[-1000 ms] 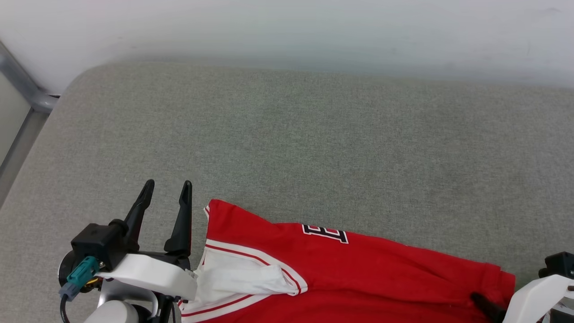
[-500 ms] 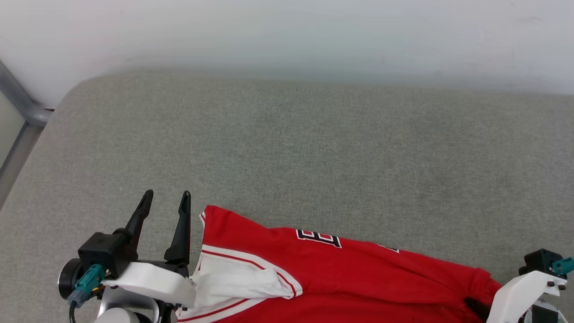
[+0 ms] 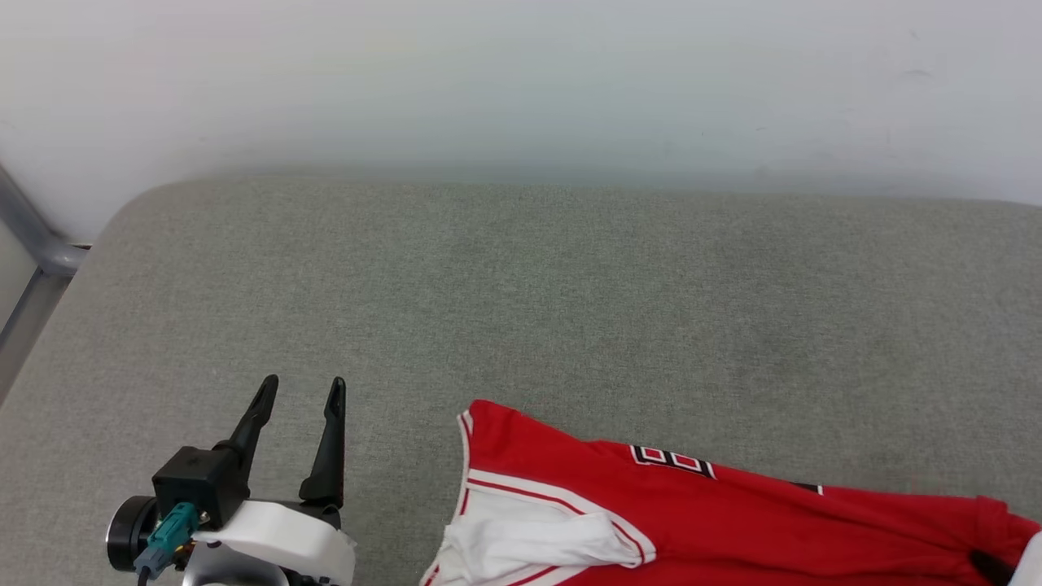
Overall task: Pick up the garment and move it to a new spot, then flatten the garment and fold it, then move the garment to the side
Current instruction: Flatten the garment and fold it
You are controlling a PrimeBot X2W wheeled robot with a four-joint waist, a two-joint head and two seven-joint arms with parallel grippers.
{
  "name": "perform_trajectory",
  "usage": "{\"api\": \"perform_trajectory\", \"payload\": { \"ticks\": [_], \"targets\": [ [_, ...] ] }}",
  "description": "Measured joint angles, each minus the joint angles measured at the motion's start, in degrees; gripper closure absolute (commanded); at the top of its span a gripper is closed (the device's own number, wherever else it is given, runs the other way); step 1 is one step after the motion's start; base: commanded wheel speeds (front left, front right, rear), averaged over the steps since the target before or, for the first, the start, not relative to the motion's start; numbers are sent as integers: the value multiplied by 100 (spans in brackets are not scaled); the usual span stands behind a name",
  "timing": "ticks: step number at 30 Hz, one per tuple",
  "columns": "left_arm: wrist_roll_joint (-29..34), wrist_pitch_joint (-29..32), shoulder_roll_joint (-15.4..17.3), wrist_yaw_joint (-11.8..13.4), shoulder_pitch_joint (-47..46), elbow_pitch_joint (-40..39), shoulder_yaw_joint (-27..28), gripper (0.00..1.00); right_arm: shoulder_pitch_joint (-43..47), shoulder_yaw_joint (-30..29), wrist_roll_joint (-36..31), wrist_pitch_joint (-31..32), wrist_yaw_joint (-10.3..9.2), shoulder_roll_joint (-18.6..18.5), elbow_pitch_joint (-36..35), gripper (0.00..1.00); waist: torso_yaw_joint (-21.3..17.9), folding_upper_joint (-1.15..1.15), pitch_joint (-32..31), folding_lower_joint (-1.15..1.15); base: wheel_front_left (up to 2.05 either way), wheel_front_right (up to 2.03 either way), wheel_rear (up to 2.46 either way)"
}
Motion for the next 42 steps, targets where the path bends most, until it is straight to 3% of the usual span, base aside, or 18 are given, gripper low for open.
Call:
{"api": "perform_trajectory", "payload": {
  "ticks": [2,8,14,17,26,37,38,39,42],
  "targets": [
    [-7,15,-8,16,63,2,-34,0,-6,-312,80,220,0,62,-76,100,-51,0,-67,0,0,0,0],
    [-20,43,-20,36,82,14,-71,0,-262,-382,1835,1187,-1,230,212,100,-110,0,-170,0,0,0,0],
    [-25,76,-24,-8,77,36,-132,0,-232,416,3964,1671,-1,245,884,100,-44,0,-209,0,0,0,0],
    [-19,103,-27,-16,63,36,-163,0,-221,973,4844,1589,-1,249,1045,100,35,0,-208,0,0,0,0],
    [-12,115,-99,-111,-188,55,-210,0,-520,2493,5827,814,-1,252,1213,100,328,0,-14,0,0,0,0],
    [12,55,-327,-314,-569,215,-149,0,-1435,3808,6121,-261,-1,252,1846,99,662,0,602,1,0,0,0],
    [32,40,-354,-338,-595,236,-144,0,-1461,3871,6121,-335,-1,252,1892,58,684,0,644,1,0,0,0],
    [34,37,-372,-347,-616,252,-131,0,-1483,3950,6122,-385,-2,250,1936,0,699,0,681,1,0,0,0],
    [41,22,-401,-404,-625,316,-102,0,-1542,4165,6138,-515,-2,256,1954,0,696,0,755,1,0,0,0]
  ]
}}
